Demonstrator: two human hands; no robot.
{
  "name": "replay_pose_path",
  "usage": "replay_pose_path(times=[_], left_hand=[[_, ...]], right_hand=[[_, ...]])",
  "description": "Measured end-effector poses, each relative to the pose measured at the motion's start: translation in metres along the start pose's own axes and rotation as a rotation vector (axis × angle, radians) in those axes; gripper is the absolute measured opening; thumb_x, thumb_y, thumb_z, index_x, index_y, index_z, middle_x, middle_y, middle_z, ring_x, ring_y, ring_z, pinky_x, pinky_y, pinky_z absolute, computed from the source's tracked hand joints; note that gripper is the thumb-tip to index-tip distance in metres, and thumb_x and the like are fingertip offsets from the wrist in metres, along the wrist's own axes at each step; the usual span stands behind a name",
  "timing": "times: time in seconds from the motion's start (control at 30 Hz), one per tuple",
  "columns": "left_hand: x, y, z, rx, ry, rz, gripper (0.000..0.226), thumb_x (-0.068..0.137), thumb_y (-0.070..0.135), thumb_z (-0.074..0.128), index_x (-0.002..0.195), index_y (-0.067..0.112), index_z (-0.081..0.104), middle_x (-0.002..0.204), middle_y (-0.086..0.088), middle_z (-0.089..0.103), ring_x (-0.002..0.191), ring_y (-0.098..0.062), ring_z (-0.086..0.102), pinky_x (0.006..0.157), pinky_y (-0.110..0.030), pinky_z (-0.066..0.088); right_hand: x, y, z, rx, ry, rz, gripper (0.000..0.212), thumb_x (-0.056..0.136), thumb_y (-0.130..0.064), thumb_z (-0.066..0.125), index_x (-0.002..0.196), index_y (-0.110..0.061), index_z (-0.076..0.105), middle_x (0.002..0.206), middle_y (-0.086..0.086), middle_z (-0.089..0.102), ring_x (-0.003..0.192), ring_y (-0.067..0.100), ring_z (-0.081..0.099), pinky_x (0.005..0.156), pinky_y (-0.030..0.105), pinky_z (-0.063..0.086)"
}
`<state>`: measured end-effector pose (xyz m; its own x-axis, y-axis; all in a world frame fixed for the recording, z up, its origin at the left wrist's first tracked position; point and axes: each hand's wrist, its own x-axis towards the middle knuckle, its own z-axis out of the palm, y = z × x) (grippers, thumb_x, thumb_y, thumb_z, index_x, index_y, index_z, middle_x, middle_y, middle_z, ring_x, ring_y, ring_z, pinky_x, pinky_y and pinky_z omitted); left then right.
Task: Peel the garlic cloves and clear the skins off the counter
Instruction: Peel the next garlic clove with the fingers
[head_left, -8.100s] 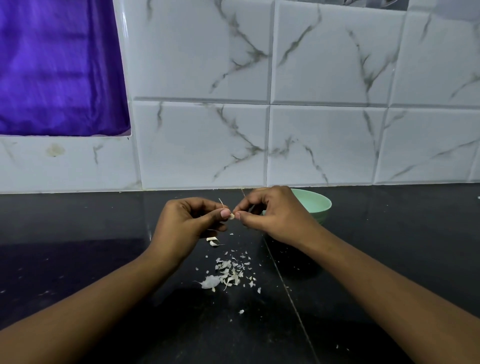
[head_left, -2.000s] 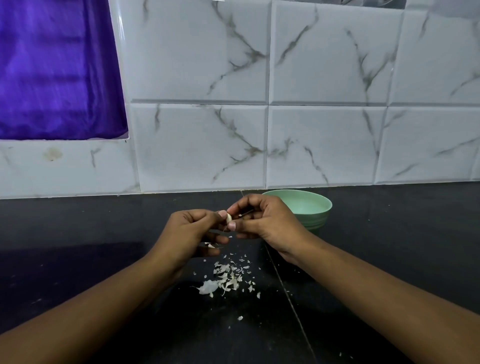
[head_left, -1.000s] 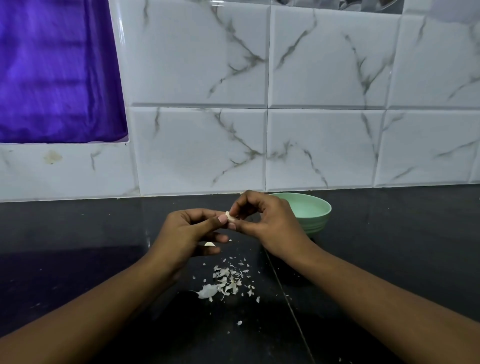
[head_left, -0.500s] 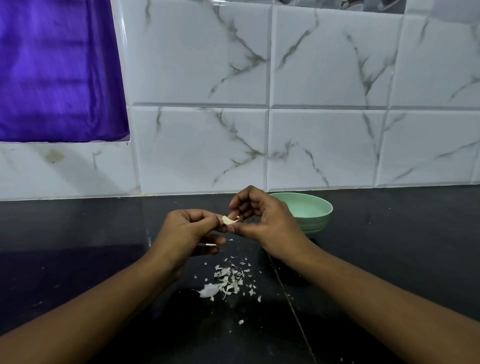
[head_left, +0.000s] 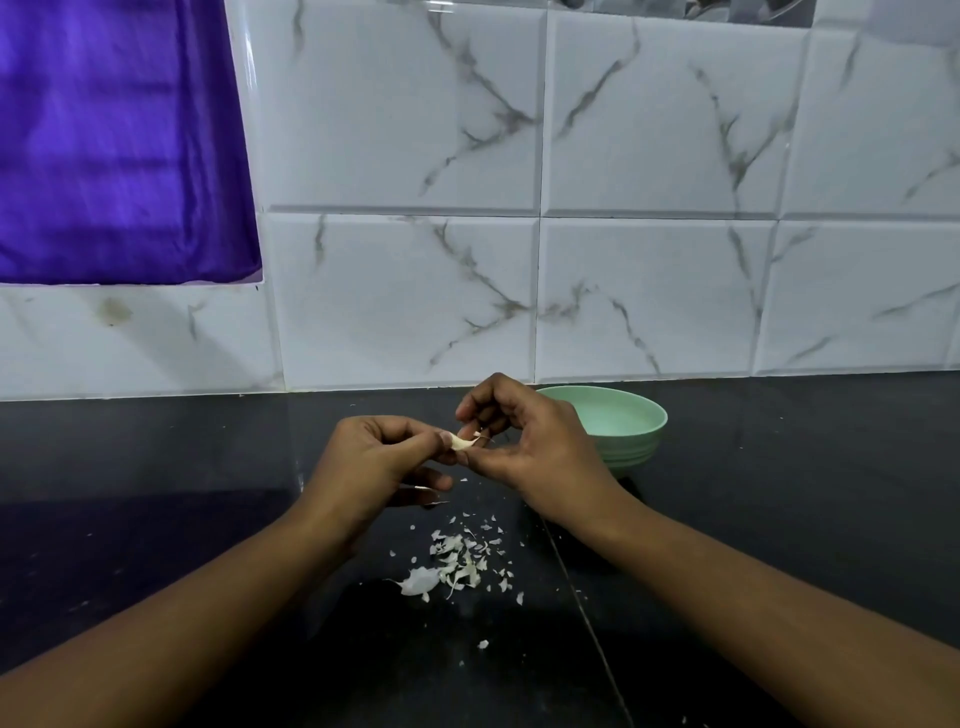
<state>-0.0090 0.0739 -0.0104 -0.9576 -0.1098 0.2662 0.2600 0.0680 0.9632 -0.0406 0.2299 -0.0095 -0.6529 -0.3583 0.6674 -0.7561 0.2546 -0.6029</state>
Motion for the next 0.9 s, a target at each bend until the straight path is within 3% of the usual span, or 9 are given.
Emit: replay_pose_path(times=[0.13,0.3,0.6,0.9], left_hand=[[0.0000,-0.0004,0.0005,0.018,0.014,0.005,0.024,0.087,-0.003,0.056,0.070,0.005,0.071,0.067,-0.010,0.071,0.049,-0.017,0.064,0.050,-0.026,0.054],[0.0009,-0.0022,0.0011,0.035,0.022,0.011,0.025,0.086,-0.004,0.057,0.067,0.006,0.070,0.065,-0.009,0.069,0.047,-0.017,0.063,0.049,-0.025,0.054],[0.0036,-0.0051,0.0014,-0.107,-0.063,-0.090,0.014,0.087,0.009,0.059,0.079,0.007,0.070,0.075,-0.006,0.073,0.052,-0.012,0.064,0.051,-0.024,0.054],[0.0028,-0.0061,0.0026,-0.101,-0.015,-0.061,0.018,0.089,0.001,0.056,0.076,0.005,0.067,0.063,-0.006,0.069,0.047,-0.010,0.062,0.049,-0.023,0.053]], right_hand=[[-0.0002,0.0003,0.0005,0.019,-0.008,0.010,0.029,0.072,0.000,0.078,0.090,-0.014,0.061,0.079,-0.004,0.065,0.073,0.011,0.062,0.072,0.031,0.056],[0.0000,0.0022,0.0026,0.050,-0.021,0.041,0.030,0.071,0.000,0.078,0.086,-0.018,0.060,0.079,-0.006,0.064,0.072,0.004,0.061,0.071,0.024,0.055],[0.0033,0.0044,-0.0040,0.150,-0.006,0.140,0.032,0.070,0.003,0.078,0.085,-0.019,0.060,0.079,-0.005,0.065,0.072,0.007,0.061,0.072,0.021,0.053],[0.0013,0.0017,-0.0001,0.085,-0.011,0.107,0.028,0.071,-0.002,0.079,0.079,-0.023,0.064,0.080,-0.004,0.067,0.072,0.005,0.060,0.071,0.020,0.052]])
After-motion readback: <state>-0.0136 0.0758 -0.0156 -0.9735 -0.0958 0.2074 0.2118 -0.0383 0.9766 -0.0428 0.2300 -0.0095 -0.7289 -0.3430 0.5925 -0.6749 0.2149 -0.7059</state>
